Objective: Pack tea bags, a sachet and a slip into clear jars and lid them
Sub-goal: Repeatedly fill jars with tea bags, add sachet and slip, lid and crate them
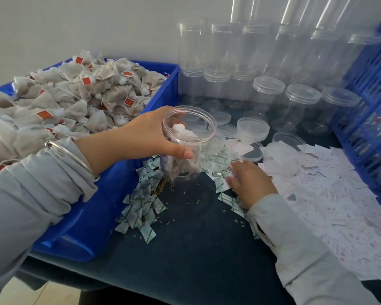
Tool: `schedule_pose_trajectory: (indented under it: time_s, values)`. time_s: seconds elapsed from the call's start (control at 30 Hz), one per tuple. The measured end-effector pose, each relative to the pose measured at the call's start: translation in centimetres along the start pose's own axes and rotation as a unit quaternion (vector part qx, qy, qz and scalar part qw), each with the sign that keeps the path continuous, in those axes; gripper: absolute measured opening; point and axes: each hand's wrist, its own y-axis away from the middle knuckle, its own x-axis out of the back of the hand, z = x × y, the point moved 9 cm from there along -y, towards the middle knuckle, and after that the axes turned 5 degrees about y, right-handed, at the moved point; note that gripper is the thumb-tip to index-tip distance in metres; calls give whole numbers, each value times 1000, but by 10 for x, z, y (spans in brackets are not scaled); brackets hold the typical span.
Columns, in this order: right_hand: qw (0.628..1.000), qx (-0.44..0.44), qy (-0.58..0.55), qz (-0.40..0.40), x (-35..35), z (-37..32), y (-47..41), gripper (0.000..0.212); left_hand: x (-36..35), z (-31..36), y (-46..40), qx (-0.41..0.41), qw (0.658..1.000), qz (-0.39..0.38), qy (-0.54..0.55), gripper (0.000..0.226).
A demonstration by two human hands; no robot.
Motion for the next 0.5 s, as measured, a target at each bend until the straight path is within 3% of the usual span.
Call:
schedule_pose_trajectory:
  time_s: [0.13,0.5]
  values:
    - [1000,-11,12,12,-4,3,0,43,2,-3,-1,8,1000,2,5,102]
    - [996,-46,-64,30,-1,11,0,28,2,-6,-1,13,1000,-3,2,100]
